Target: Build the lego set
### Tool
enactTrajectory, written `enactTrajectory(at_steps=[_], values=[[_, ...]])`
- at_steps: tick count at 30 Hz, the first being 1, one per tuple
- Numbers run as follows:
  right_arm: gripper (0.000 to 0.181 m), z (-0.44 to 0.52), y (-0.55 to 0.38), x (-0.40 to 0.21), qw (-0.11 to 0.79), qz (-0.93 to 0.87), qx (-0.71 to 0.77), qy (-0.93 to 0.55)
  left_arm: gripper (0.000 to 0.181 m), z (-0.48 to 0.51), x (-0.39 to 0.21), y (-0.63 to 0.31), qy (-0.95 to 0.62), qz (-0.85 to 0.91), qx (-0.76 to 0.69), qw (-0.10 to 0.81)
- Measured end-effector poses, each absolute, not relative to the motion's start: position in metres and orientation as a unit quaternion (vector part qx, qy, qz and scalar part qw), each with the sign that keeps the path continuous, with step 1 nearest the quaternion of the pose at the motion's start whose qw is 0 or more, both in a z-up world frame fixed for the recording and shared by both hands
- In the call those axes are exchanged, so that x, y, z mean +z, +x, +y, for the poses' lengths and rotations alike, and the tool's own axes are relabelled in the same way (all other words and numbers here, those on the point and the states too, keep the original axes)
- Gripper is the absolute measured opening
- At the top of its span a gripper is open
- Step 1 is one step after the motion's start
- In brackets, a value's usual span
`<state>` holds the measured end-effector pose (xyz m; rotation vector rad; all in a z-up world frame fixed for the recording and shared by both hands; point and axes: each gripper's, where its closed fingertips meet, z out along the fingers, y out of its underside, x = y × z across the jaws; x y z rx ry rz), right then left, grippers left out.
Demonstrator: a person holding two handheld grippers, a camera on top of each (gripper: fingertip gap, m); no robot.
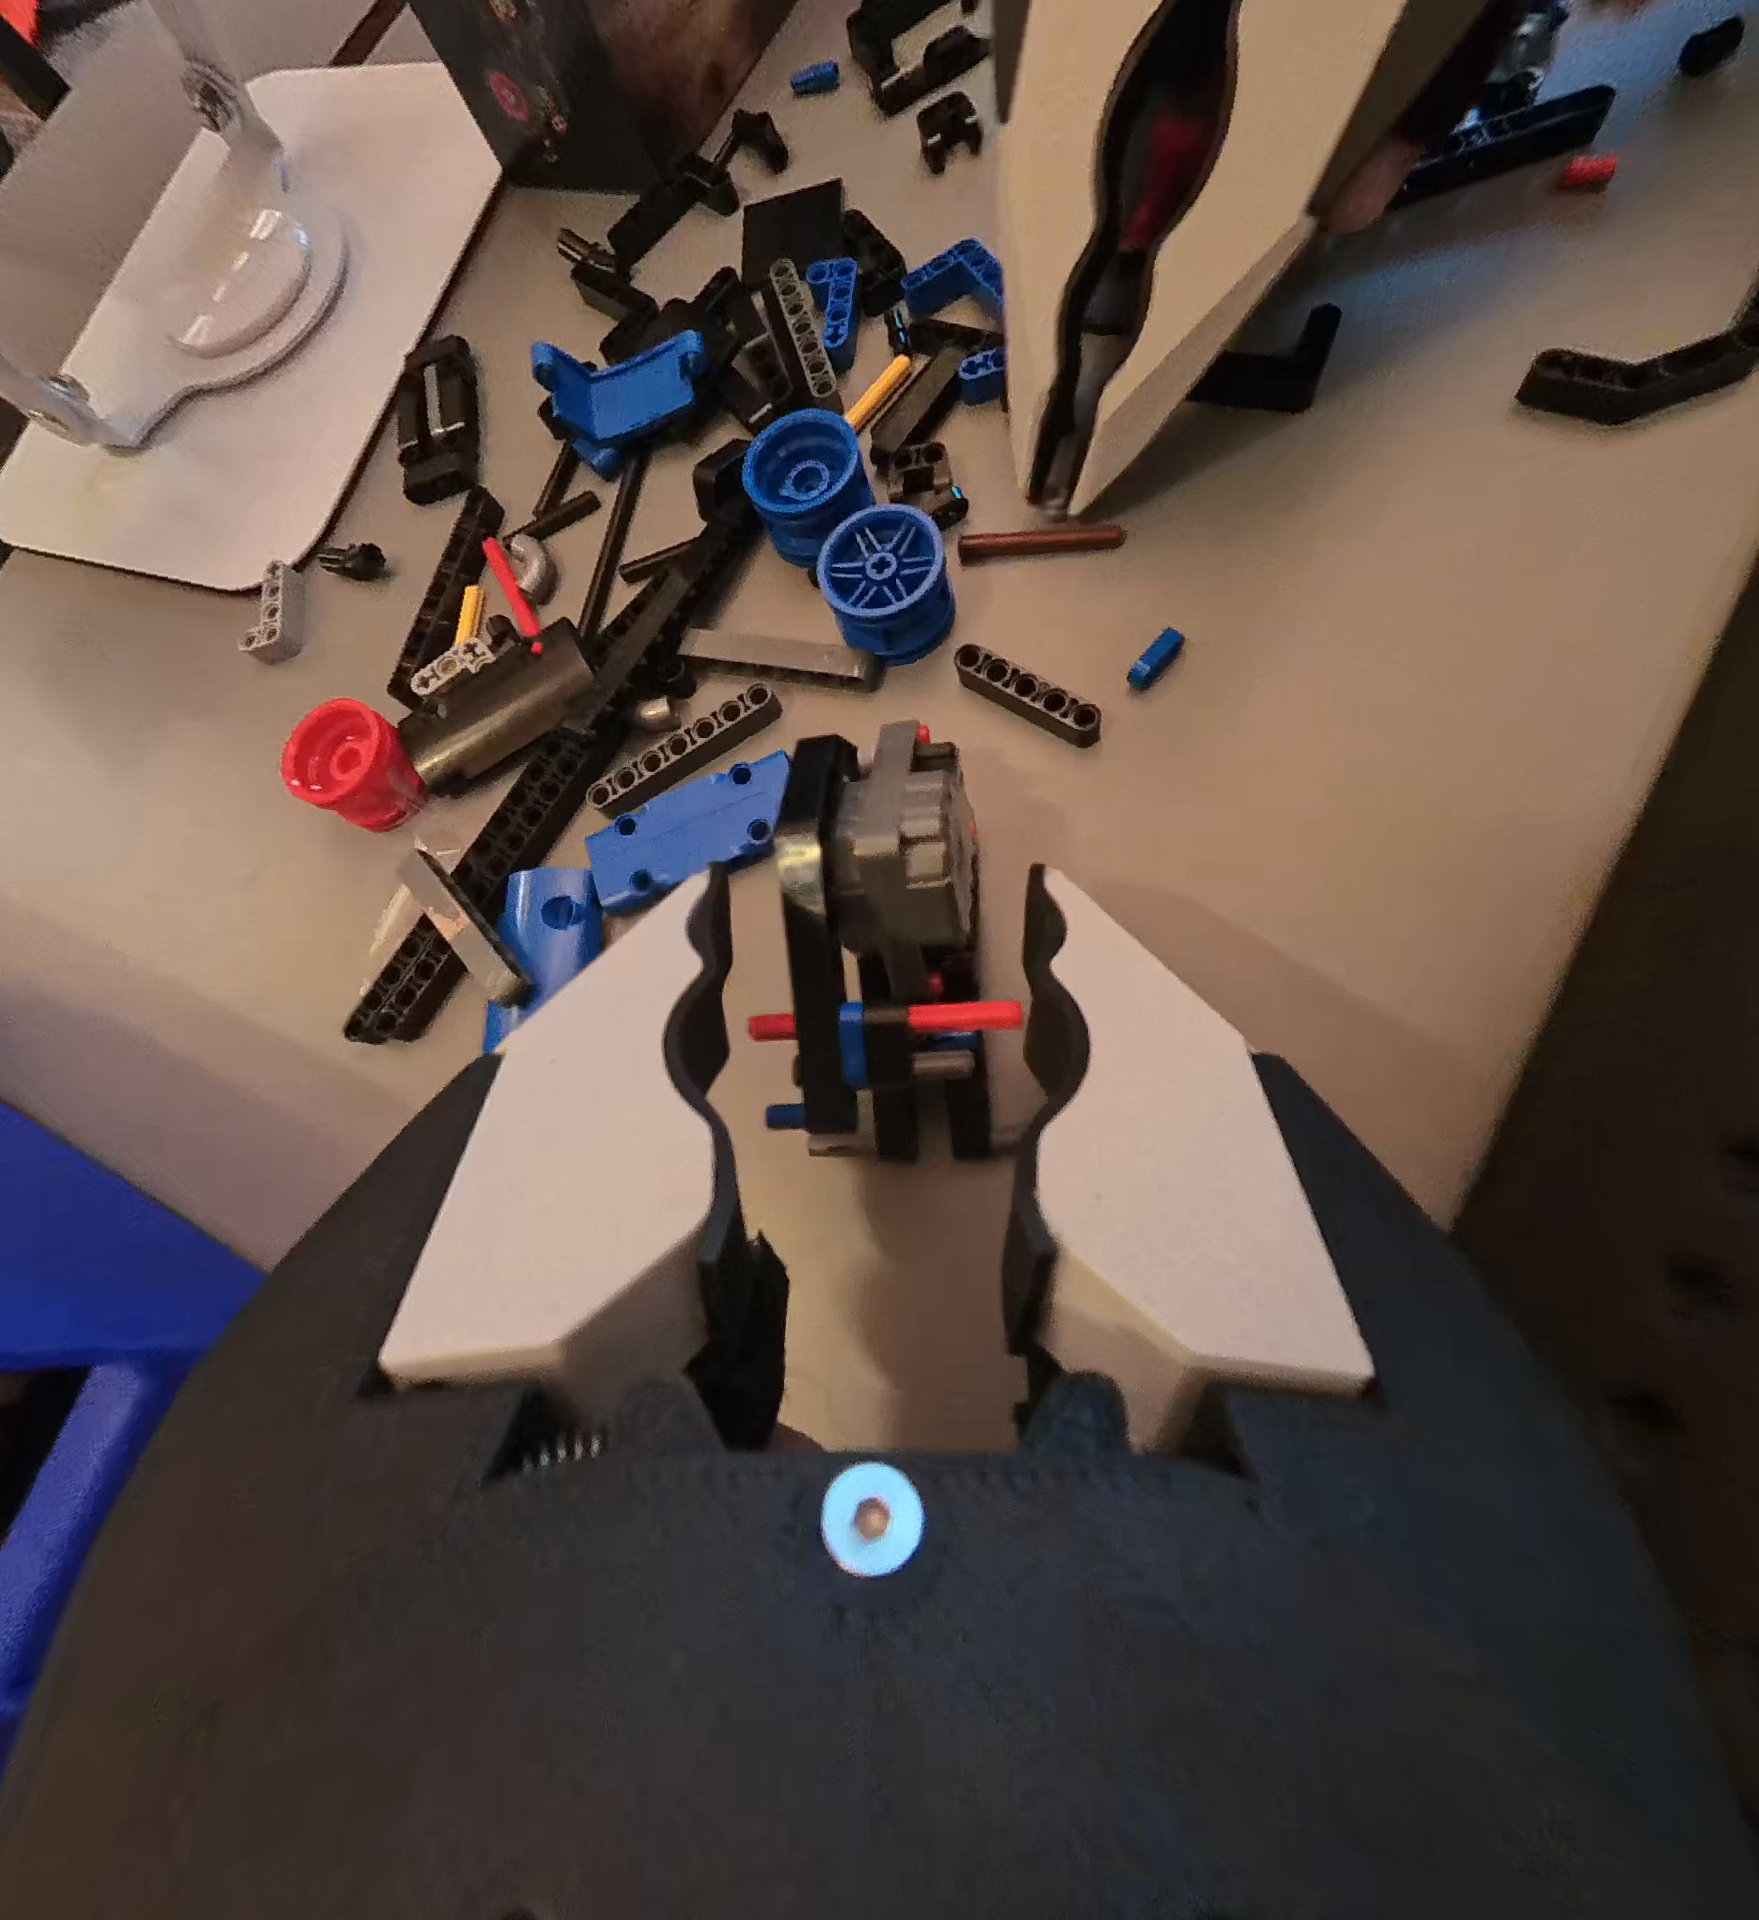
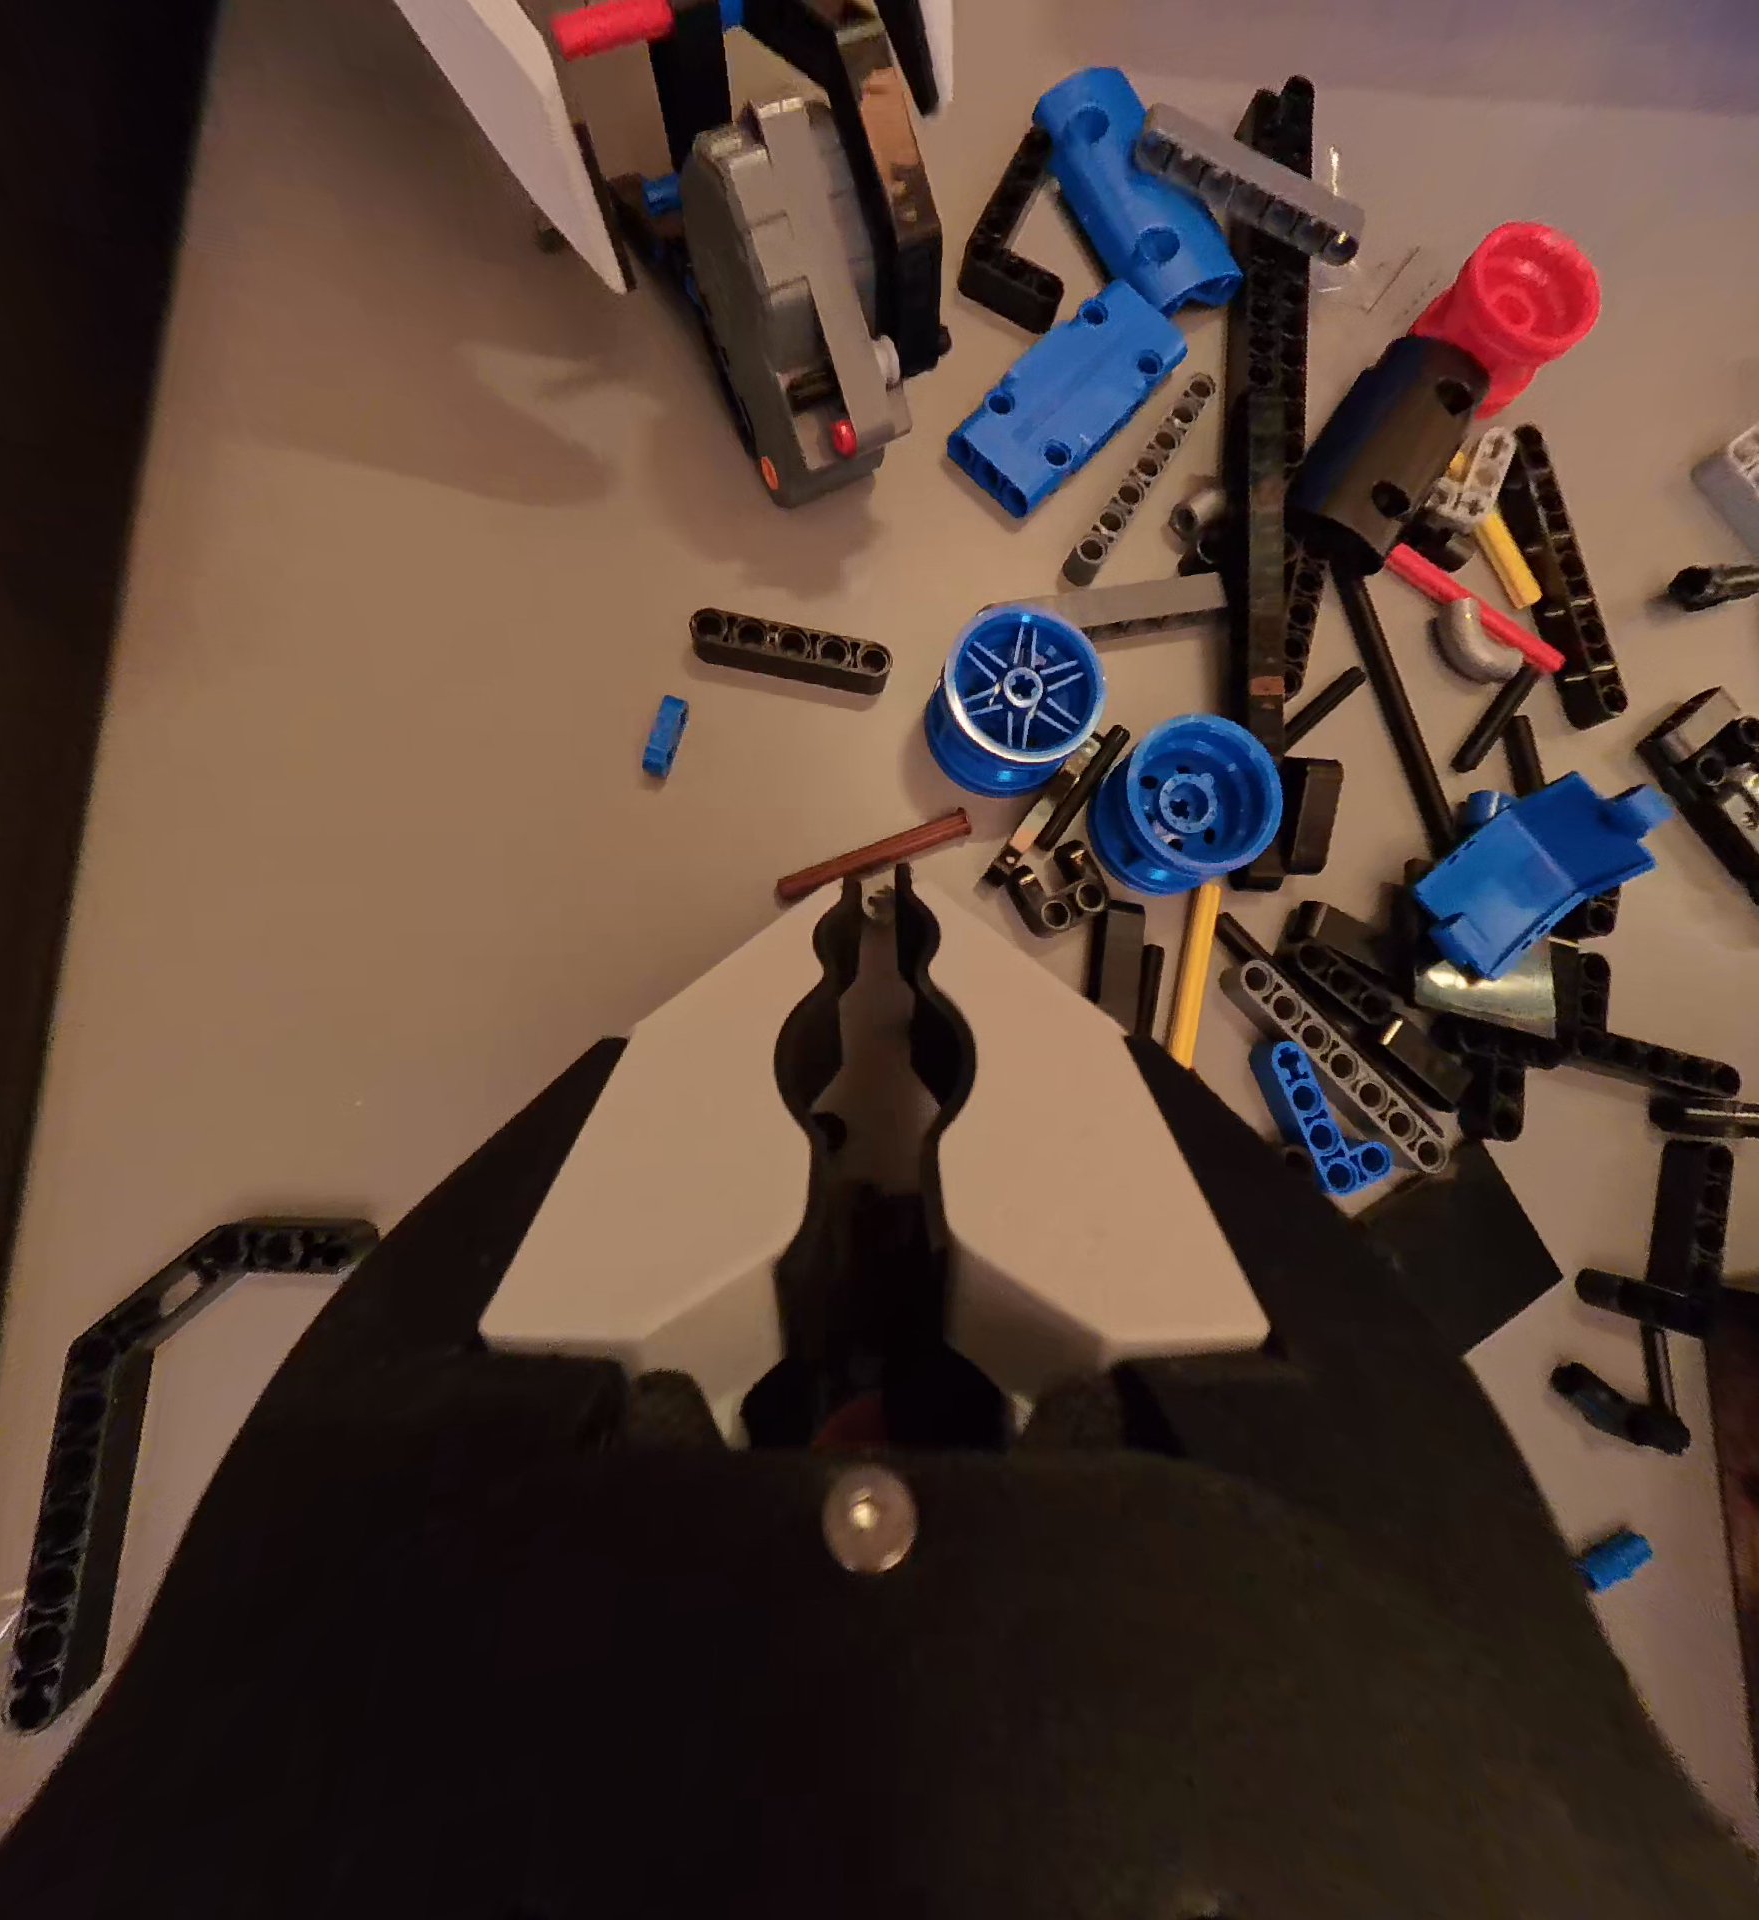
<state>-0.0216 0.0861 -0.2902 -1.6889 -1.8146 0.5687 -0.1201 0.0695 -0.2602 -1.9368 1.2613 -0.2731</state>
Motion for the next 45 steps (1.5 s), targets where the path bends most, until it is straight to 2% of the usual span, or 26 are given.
enactTrajectory(at_steps=[6, 10, 19, 36, 45], values=[[0.004, 0.079, -0.046, -0.253, 0.385, -0.675, 0.23, -0.585, 0.055, 0.077, -0.271, -0.111, -0.761, 0.535, -0.088, 0.356], [0.004, 0.068, -0.068, -0.246, 0.433, -0.689, 0.218, -0.539, 0.038, 0.08, -0.28, -0.107, -0.761, 0.555, -0.086, 0.324], [0.004, 0.07, -0.086, -0.237, 0.504, -0.68, 0.178, -0.502, 0.037, 0.076, -0.264, -0.087, -0.794, 0.467, -0.256, 0.293], [0.003, 0.075, -0.083, -0.241, 0.471, -0.655, 0.238, -0.541, 0.037, 0.08, -0.26, -0.079, -0.802, 0.381, -0.386, 0.249], [0.0, 0.073, -0.076, -0.254, 0.444, -0.666, 0.236, -0.551, 0.039, 0.072, -0.277, -0.079, -0.799, 0.388, -0.427, 0.169]])
